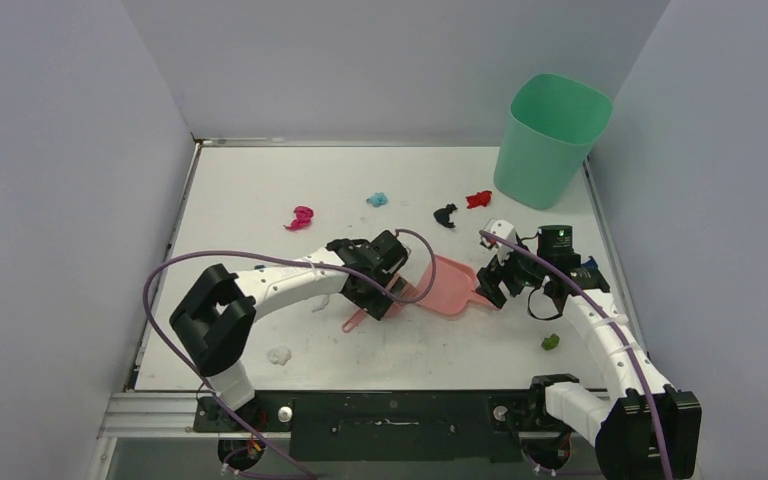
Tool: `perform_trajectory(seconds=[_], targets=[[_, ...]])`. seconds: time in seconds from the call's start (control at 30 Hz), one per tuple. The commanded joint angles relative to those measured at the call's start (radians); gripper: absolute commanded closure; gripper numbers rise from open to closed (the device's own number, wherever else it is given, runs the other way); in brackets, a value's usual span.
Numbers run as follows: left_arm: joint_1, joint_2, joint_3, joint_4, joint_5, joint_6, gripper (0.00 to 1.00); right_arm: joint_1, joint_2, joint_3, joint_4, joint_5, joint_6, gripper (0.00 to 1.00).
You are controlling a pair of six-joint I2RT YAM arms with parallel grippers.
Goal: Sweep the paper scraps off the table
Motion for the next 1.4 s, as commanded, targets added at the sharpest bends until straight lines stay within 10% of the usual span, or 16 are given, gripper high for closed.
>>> perform_trajectory(seconds=[0.0,1.37], targets=[[0.002,0.057,0.013,-0.025,-0.008,-0.036,0.22,0.002,-0.003,0.008,0.018,-0.024,-0.008,0.23],[-0.005,0.042,-0.148,0.129,0.013,-0.108,0.98,0.004,-0.018,0.01,0.031,-0.057,0.024,0.24]])
